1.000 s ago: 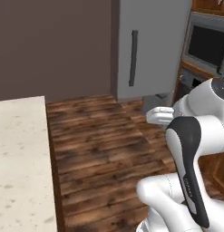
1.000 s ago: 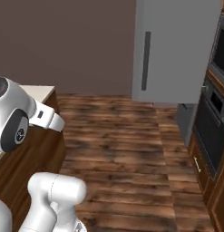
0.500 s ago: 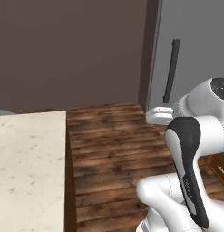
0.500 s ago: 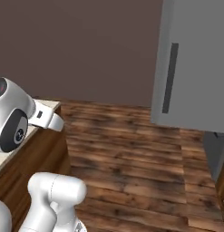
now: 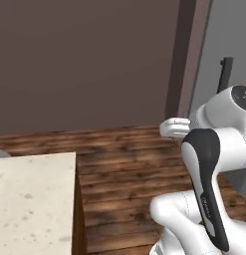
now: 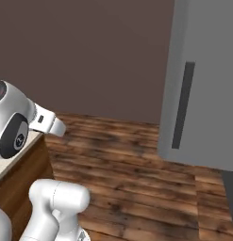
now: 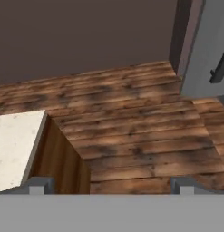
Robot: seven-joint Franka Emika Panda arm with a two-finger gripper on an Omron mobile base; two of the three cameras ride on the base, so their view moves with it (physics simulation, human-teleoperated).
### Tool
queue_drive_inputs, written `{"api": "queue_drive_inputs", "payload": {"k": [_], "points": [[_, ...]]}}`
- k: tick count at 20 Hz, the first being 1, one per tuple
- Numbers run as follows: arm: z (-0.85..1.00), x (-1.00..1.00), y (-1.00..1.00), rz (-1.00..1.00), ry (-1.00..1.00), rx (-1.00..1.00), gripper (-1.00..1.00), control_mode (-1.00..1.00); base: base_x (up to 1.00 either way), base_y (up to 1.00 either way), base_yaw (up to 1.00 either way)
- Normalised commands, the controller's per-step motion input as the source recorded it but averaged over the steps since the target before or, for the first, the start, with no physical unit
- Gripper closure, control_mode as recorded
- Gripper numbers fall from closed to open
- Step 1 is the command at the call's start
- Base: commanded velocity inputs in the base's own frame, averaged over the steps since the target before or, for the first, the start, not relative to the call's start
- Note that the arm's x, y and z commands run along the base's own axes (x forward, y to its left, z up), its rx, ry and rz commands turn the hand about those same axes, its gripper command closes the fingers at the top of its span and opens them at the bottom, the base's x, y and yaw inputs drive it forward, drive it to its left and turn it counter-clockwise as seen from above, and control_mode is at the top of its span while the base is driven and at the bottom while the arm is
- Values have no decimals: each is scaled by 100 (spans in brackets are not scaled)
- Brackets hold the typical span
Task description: Retrieve the sausage and cheese from the fridge and place them on the cutting board on the counter.
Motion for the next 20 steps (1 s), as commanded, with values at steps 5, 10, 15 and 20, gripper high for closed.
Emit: {"api": "queue_drive_inputs", "payload": {"k": [5, 10, 15, 20], "points": [[0, 0, 0, 0, 0, 0, -100, 100, 100, -20, 0], [0, 0, 0, 0, 0, 0, -100, 100, 100, 4, -4], [0, 0, 0, 0, 0, 0, -100, 100, 100, 0, -5], [0, 0, 0, 0, 0, 0, -100, 100, 100, 0, -8]]}}
